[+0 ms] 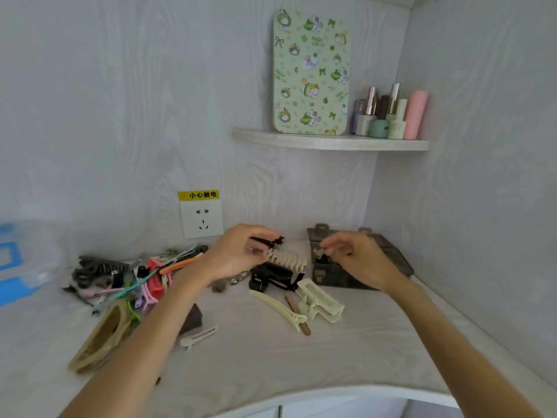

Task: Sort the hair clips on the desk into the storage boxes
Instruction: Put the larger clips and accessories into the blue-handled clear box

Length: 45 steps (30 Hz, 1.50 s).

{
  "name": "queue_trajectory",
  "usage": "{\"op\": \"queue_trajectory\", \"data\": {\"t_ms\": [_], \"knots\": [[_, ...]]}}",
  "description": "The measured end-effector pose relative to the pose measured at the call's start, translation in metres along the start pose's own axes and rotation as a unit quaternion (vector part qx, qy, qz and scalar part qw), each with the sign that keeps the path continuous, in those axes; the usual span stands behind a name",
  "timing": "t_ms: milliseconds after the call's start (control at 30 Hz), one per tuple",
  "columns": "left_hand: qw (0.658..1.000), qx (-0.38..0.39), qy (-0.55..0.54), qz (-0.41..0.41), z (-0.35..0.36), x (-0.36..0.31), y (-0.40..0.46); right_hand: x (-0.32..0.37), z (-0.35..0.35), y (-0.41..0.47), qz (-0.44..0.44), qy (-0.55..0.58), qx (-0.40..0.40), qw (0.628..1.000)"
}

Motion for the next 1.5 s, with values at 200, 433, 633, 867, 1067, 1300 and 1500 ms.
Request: {"op": "queue_trajectory", "data": {"t_ms": [200,433,633,867,1067,1300,1500], "knots": [[0.974,0.047,0.178,-0.133,-0.035,0.061,-0.062,0.073,0.107,-0.008,-0.088,-0.043,0.046,0.994],[0.958,-0.012,0.244,-0.153,-0.035,0.076,-0.068,0.09,0.177,-0.003,-0.092,-0.15,-0.003,0.984],[0.949,-0.045,0.262,-0.167,-0.044,0.078,-0.066,0.085,0.175,0.011,-0.106,-0.093,-0.006,0.99],[0.98,-0.017,0.196,-0.035,-0.021,0.057,-0.027,0.084,0.105,0.021,-0.059,0.052,-0.127,0.989],[0.951,-0.02,0.298,-0.077,-0.015,0.058,0.0,0.08,0.094,0.055,-0.04,-0.143,0.0,0.989],[0.916,-0.033,0.364,-0.164,-0.02,0.065,0.012,0.075,0.116,0.093,-0.012,-0.269,0.088,0.959],[0.942,0.021,0.32,-0.098,-0.007,0.066,0.018,0.077,0.125,0.102,0.008,-0.26,0.153,0.953]]}}
Point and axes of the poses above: each hand's wrist, its own y-axis towards the middle knuckle, its own z-axis out of the palm, x = y × z, the point moved 3 cm from there along y, towards the middle knuckle, and after that the axes turned 10 degrees about z, right-handed, at the moved point
